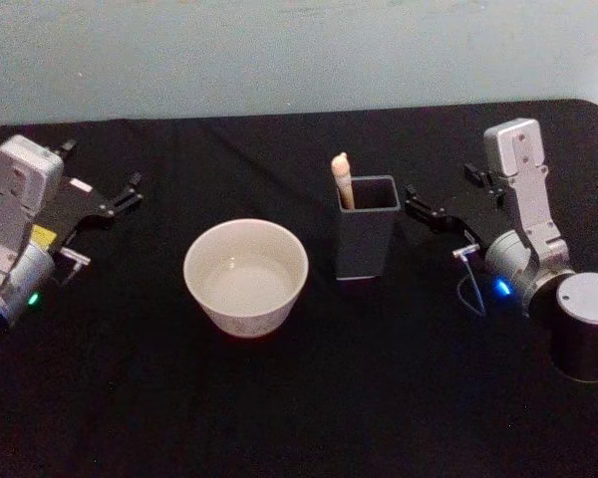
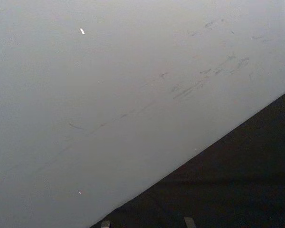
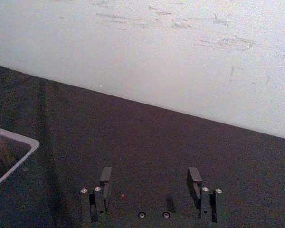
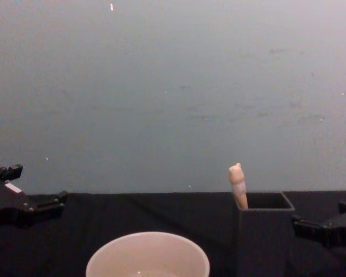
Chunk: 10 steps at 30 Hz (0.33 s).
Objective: Pick up the stirring spoon with one hand, stir inside the cup, then place it back in its original position.
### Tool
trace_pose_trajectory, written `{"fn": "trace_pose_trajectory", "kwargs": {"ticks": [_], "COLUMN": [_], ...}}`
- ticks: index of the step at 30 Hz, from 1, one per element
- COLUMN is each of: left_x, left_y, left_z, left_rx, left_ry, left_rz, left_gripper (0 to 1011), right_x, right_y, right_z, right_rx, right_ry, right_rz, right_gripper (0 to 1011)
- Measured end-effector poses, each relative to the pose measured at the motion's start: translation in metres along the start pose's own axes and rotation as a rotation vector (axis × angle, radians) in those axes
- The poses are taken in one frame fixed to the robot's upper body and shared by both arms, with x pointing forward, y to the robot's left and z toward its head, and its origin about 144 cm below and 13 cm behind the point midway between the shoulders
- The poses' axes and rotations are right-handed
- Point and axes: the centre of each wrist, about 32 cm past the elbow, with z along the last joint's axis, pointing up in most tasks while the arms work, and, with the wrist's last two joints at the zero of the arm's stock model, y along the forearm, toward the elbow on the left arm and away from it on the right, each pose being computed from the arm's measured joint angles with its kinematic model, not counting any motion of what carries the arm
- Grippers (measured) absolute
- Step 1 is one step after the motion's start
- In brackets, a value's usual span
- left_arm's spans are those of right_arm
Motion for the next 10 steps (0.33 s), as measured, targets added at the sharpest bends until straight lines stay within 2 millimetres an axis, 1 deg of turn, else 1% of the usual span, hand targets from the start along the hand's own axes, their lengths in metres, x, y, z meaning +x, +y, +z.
{"fn": "trace_pose_trajectory", "kwargs": {"ticks": [10], "left_x": [0.0], "left_y": [0.0], "left_z": [0.0], "left_rx": [0.0], "left_ry": [0.0], "left_rz": [0.0], "left_gripper": [1001], "right_x": [0.0], "right_y": [0.0], "right_z": [0.0], "right_rx": [0.0], "right_ry": [0.0], "right_rz": [0.0], "right_gripper": [1000]}}
